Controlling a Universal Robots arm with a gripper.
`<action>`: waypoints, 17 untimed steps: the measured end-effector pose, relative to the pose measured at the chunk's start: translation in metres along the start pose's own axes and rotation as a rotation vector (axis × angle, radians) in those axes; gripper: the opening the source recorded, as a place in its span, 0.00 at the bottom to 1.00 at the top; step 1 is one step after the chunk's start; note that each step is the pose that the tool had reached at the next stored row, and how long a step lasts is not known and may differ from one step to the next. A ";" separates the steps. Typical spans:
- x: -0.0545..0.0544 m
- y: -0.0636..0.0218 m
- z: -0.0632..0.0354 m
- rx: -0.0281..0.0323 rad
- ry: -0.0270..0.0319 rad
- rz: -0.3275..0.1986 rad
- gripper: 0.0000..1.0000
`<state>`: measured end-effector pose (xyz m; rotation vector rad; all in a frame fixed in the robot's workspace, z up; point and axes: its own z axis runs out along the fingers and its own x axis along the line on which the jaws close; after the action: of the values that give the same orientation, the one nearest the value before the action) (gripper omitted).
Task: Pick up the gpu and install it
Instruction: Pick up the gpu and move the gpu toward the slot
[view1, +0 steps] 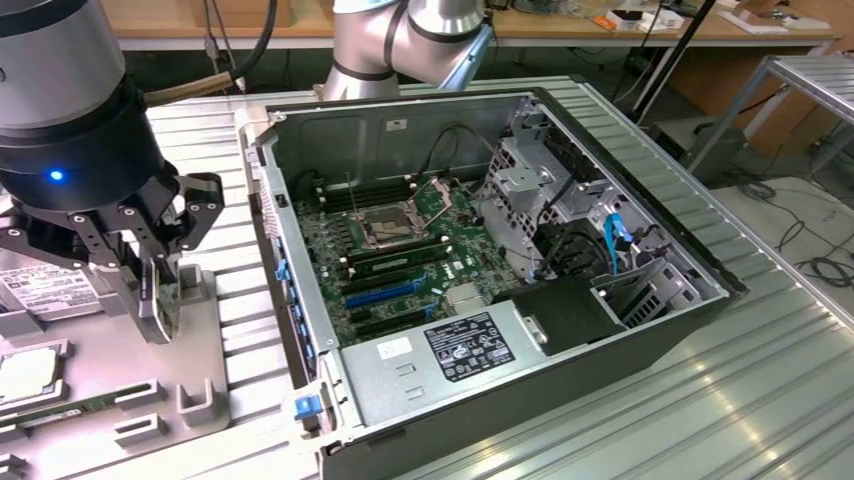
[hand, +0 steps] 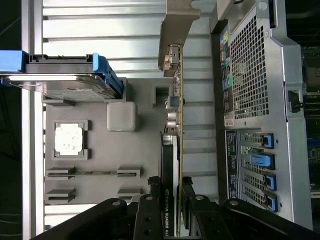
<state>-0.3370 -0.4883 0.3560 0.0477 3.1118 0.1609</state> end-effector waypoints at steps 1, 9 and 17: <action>0.000 0.0001 -0.0009 -0.0002 0.0000 0.000 0.27; 0.000 0.0009 -0.0085 -0.0013 -0.0001 0.000 0.27; 0.000 0.0009 -0.0087 -0.0019 0.0001 0.000 0.27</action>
<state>-0.3370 -0.4883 0.3647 0.0477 3.1117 0.1638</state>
